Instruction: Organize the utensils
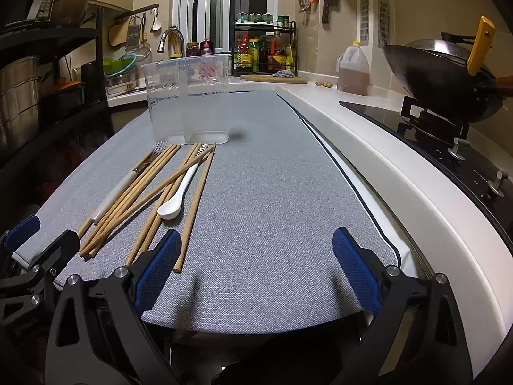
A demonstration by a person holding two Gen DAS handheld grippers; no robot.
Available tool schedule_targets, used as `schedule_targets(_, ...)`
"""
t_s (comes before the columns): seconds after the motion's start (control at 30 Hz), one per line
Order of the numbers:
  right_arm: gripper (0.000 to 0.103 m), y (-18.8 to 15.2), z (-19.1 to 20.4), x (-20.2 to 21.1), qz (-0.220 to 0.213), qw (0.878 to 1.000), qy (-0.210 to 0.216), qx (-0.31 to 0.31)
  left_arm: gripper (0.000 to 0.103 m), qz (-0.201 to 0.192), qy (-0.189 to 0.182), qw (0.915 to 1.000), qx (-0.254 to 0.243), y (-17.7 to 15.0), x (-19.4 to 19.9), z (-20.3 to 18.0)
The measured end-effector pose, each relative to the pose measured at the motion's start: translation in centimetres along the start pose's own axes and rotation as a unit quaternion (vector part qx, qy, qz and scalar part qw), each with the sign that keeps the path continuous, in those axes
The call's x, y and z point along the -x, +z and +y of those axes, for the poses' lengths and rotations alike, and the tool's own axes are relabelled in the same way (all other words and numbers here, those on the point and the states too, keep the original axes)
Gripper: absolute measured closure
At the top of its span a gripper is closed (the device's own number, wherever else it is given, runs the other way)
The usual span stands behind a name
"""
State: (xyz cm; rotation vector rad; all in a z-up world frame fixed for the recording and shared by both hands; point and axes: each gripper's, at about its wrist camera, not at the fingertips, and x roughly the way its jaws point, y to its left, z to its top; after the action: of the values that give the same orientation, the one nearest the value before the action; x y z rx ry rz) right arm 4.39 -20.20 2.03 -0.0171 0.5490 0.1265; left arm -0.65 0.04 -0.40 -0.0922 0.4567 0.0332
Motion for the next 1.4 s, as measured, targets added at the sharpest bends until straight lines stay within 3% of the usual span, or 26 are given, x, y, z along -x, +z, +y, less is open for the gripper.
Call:
schedule_targets(1.17, 0.011, 0.1, 0.6, 1.2, -0.023, 1.000, -0.008, 0.013, 0.011, -0.015, -0.005, 0.9999, 0.002, 0.2, 0.5, -0.1)
schedule_targets(1.4, 0.021, 0.1, 0.6, 1.1, -0.025, 1.000, -0.005, 0.011, 0.011, -0.019, -0.007, 0.9998, 0.001, 0.1, 0.6, -0.1)
